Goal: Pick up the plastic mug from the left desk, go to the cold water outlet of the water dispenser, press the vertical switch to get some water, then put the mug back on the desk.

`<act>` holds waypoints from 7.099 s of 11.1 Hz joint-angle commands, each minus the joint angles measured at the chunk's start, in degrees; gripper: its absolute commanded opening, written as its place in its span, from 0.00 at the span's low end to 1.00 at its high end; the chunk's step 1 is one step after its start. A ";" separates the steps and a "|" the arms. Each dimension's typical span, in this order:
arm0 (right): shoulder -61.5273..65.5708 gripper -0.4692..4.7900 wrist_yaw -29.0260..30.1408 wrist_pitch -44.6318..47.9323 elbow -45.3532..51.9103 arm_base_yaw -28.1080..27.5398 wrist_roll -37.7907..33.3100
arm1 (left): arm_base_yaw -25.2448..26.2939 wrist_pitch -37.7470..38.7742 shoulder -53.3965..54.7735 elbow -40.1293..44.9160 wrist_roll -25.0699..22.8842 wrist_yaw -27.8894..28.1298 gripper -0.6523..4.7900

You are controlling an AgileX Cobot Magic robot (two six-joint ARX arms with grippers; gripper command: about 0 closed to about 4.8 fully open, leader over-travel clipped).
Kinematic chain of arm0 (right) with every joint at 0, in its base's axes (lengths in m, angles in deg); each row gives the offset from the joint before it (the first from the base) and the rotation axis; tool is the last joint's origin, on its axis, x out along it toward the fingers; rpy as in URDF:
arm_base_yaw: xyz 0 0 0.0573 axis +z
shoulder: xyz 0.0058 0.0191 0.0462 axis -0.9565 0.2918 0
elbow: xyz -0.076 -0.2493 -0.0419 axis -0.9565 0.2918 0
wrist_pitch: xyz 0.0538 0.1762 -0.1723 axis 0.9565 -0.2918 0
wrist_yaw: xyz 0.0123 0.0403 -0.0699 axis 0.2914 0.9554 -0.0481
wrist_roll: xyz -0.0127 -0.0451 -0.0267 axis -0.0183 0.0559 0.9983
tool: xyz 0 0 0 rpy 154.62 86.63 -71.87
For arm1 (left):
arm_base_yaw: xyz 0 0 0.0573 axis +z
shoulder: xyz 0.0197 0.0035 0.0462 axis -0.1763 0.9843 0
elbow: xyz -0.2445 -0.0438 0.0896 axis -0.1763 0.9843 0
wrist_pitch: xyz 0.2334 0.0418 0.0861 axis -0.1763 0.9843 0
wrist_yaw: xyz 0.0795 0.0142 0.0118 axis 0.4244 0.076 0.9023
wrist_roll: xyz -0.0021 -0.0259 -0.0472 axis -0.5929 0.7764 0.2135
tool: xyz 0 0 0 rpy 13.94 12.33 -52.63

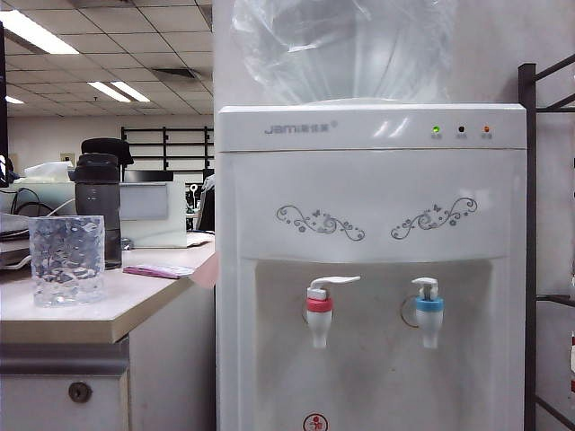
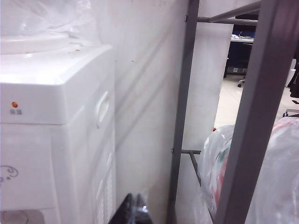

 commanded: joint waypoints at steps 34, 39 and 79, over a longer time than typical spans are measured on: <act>34.64 0.08 25.70 -3.23 -41.13 4.04 -4.48 | 2.80 0.70 74.97 -54.58 26.10 -10.43 0.92; 34.62 0.08 25.79 -3.28 -41.13 5.44 -4.50 | 2.89 24.92 85.26 -65.96 19.37 -10.05 0.84; 34.88 0.08 25.77 -3.78 -41.13 5.33 -4.50 | 0.68 57.59 113.11 -93.74 69.59 -5.20 0.11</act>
